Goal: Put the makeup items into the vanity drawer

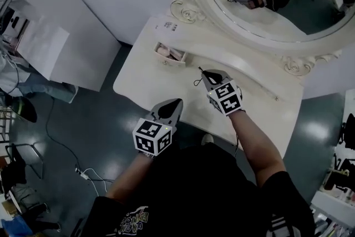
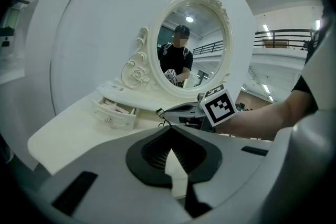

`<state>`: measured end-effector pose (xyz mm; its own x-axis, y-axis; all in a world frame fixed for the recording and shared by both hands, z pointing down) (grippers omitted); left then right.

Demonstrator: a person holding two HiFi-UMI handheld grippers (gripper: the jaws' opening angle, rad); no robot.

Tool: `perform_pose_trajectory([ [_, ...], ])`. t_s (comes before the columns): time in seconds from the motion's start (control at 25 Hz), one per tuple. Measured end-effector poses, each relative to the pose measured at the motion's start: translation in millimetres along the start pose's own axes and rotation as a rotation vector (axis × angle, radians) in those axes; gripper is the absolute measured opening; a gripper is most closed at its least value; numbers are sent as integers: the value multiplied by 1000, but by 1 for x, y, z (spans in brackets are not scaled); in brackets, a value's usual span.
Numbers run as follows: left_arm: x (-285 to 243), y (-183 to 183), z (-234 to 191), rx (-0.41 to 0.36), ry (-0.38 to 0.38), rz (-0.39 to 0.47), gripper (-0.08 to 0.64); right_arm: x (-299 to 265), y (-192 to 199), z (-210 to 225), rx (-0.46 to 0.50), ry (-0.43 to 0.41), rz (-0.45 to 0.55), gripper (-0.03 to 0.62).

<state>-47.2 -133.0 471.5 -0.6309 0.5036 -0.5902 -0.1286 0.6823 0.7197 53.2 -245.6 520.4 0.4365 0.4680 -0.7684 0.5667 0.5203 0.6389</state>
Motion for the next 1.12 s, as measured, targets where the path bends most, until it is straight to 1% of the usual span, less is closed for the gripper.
perform_pose_trajectory([
  [0.36, 13, -9, -51, 21, 10, -6, 0, -45, -81, -13, 69, -22, 16, 34],
  [0.6, 19, -8, -83, 42, 23, -26, 0, -86, -106, -21, 130, -46, -52, 34],
  [0.68, 21, -7, -94, 48, 23, -32, 0, -97, -114, -23, 179, -34, -73, 34],
  [0.8, 25, -8, -110, 54, 25, -34, 0, -109, -127, -22, 276, 12, -97, 34],
  [0.96, 29, -11, -125, 54, 37, -36, 0, -119, -140, -22, 379, 68, -124, 34],
  [1.04, 30, -13, -130, 55, 44, -38, 0, -123, -143, -23, 461, 101, -137, 34],
  [1.12, 30, -14, -134, 57, 52, -40, 0, -127, -142, -26, 577, 136, -153, 34],
])
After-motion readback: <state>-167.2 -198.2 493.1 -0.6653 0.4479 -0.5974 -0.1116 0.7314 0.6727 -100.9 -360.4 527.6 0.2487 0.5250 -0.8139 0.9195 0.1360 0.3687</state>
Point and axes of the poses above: the fingertips, and each gripper's own axes: x backward along the fingers, z to its right, y out of its underside, the point moved 2 cm from there along x, backward along the fingers, and after that the axes turned 14 degrees about -z, right-handed, at the moved point
